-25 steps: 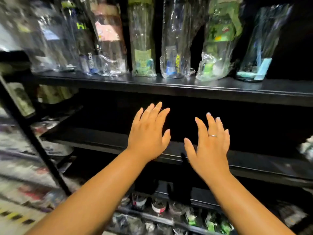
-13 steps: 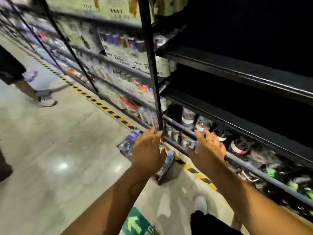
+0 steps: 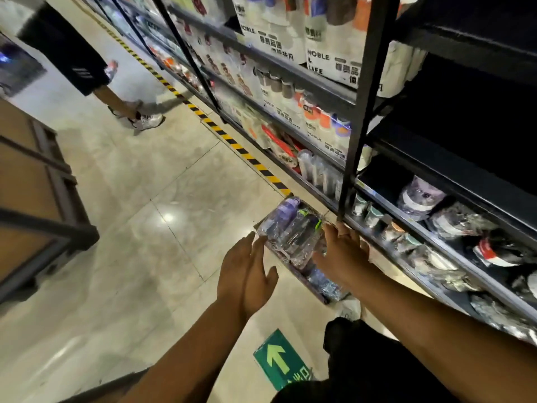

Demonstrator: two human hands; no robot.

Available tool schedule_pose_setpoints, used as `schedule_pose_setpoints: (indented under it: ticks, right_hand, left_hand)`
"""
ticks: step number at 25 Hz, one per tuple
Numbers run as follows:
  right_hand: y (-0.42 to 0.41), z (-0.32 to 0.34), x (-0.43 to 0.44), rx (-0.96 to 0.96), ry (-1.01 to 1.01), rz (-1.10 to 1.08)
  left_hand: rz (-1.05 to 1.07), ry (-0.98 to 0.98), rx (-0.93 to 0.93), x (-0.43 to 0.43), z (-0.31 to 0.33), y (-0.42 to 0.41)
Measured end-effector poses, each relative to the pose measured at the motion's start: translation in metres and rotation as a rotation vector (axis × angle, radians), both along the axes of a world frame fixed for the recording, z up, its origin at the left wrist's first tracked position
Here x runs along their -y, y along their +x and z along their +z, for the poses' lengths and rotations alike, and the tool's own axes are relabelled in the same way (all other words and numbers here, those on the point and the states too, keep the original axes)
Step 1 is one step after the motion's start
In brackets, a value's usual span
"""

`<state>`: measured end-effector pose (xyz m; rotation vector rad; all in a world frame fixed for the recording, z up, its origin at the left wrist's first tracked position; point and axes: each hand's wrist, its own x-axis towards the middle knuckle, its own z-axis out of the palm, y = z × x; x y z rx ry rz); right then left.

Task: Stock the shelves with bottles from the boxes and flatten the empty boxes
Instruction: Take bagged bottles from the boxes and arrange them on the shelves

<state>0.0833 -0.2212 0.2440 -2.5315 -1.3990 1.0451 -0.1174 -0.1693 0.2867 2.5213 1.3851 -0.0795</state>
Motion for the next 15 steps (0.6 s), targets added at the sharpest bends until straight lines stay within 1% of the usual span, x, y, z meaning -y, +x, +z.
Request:
schedule_pose_setpoints:
  ticks: [3,6,9,13,15]
  right_hand:
    - [0.01,-0.018,-0.05,-0.033,-0.065,0.0]
    - [0.014,-0.039,-0.089,-0.07,-0.109,-0.047]
    - [0.013,-0.07,-0.113,-0.099,-0.155,-0.092]
    - [0.0,-0.127,-0.141,-0.125,-0.195,-0.211]
    - [-0.014,-0.167,-0.158,-0.163,-0.253,-0.317]
  left_hand:
    - [0.044,-0.065,-0.008,-0.041,-0.013,0.015]
    - [0.008,-0.079,-0.003,-0.088,-0.041,0.025]
    - [0.001,-0.204,-0.074,-0.137,-0.078,0.035]
    - [-0.062,-0.357,-0.225,-0.207,-0.158,0.035]
    - [-0.13,-0.448,-0.314,-0.241,-0.206,0.033]
